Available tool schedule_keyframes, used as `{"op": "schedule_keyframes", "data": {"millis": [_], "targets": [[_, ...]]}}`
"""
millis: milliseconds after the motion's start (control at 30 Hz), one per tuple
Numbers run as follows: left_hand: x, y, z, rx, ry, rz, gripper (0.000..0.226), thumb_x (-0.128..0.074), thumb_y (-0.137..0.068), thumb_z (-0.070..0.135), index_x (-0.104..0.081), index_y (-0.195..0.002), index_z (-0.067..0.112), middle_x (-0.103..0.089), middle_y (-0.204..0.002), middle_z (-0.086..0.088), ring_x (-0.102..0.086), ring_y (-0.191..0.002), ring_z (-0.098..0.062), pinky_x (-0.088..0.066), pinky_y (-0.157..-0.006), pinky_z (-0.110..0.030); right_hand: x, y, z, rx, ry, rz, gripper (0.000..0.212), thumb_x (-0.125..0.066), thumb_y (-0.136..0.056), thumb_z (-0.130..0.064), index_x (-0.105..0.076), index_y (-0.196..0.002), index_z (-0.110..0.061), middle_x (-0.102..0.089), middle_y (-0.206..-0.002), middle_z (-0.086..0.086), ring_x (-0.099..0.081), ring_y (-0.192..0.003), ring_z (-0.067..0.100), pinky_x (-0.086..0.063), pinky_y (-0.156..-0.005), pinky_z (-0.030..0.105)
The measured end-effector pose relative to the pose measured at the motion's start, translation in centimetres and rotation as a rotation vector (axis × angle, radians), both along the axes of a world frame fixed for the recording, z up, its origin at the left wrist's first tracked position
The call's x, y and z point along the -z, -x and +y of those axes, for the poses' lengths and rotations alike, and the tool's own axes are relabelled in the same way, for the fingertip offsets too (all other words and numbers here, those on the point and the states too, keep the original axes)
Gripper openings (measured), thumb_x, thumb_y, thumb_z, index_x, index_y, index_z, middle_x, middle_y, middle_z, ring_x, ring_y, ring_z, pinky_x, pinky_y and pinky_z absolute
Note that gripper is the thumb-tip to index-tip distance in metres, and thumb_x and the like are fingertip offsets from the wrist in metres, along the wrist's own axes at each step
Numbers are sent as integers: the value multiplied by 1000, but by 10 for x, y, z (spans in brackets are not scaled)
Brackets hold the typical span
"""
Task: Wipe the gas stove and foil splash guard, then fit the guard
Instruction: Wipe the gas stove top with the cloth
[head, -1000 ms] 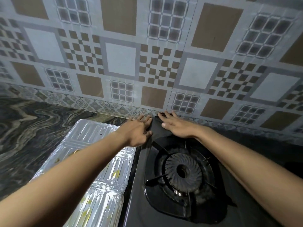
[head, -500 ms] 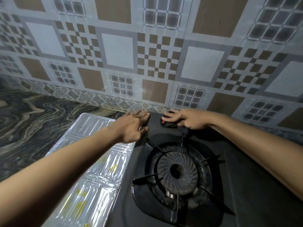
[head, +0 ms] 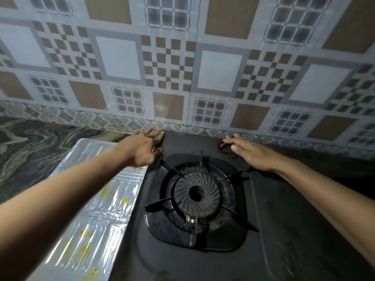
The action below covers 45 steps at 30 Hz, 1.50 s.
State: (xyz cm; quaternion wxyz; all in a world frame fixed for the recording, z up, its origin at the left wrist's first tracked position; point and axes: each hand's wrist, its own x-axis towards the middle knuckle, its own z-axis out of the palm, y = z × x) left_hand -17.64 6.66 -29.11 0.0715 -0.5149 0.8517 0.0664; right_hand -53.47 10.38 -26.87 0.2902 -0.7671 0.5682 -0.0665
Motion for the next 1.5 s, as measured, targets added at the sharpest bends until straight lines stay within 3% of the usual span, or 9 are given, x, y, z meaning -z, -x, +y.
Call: {"op": "schedule_keyframes", "data": {"millis": [367,533,733,800,900,1067,1267,1367,1500], "targets": [[-2,5,4,-9,27,-25,67,-26,-104,46,-4,-160,17,1,-167,-2,-1,-155,-24,-8,-124,-52,-6,-117,-76,-351,13,62,49,-55,-100,-22,-43,-147,-33,-36,-157,-4,-35,-142,17,-25,-116,34],[-5,4,3,-5,1,-35,67,-23,-104,48,-3,-160,17,1,-167,-1,-1,-154,-24,-4,-124,-54,-3,-114,-72,-396,30,83,55,-51,-102,-26,-29,-153,-33,-23,-162,-4,-19,-148,15,-11,-119,33],[-18,24,7,-85,-39,7,77,-16,-97,57,-17,-159,10,-14,-166,-10,-16,-153,-27,-18,-122,-52,3,-70,-52,-245,-5,105,56,-40,-106,-30,-15,-156,-38,-4,-164,-13,7,-150,9,1,-121,38],[-24,39,12,-91,-27,51,72,-20,-102,54,-23,-157,7,-23,-164,-15,-23,-150,-28,-23,-121,-46,4,-52,-41,-167,-11,102,56,-40,-105,-32,-16,-155,-41,-8,-165,-9,-1,-151,13,-3,-122,39],[-31,71,19,-72,6,116,66,-24,-104,53,-31,-154,11,-29,-162,-13,-25,-150,-27,-22,-120,-48,5,-31,-25,-39,24,92,44,-42,-103,-36,-27,-143,-47,-26,-160,1,-35,-142,28,-32,-113,49],[-16,105,20,-91,-66,67,76,-9,-98,65,-9,-161,21,-3,-168,-9,2,-154,-31,-5,-120,-62,7,-9,-3,62,65,190,50,-37,-107,-29,-24,-155,-31,-6,-165,-3,4,-152,18,-6,-121,41],[0,100,9,-41,-108,18,107,16,-62,79,-6,-159,39,4,-169,-2,11,-153,-32,-5,-115,-70,14,11,23,178,112,263,53,-32,-108,-22,-14,-158,-18,-1,-166,3,4,-152,22,-5,-121,39],[6,99,6,-5,-81,-4,101,16,-64,75,-6,-157,43,4,-169,-2,8,-154,-33,-8,-114,-71,14,28,41,277,104,273,53,-29,-109,-23,-13,-158,-15,-1,-165,4,4,-152,24,-6,-122,40],[9,99,8,17,-34,-24,59,-2,-98,58,-5,-156,46,1,-169,0,5,-154,-34,-12,-115,-70,7,66,52,465,50,274,54,-30,-109,-23,-11,-158,-16,1,-166,4,4,-152,25,-6,-121,42]]}}
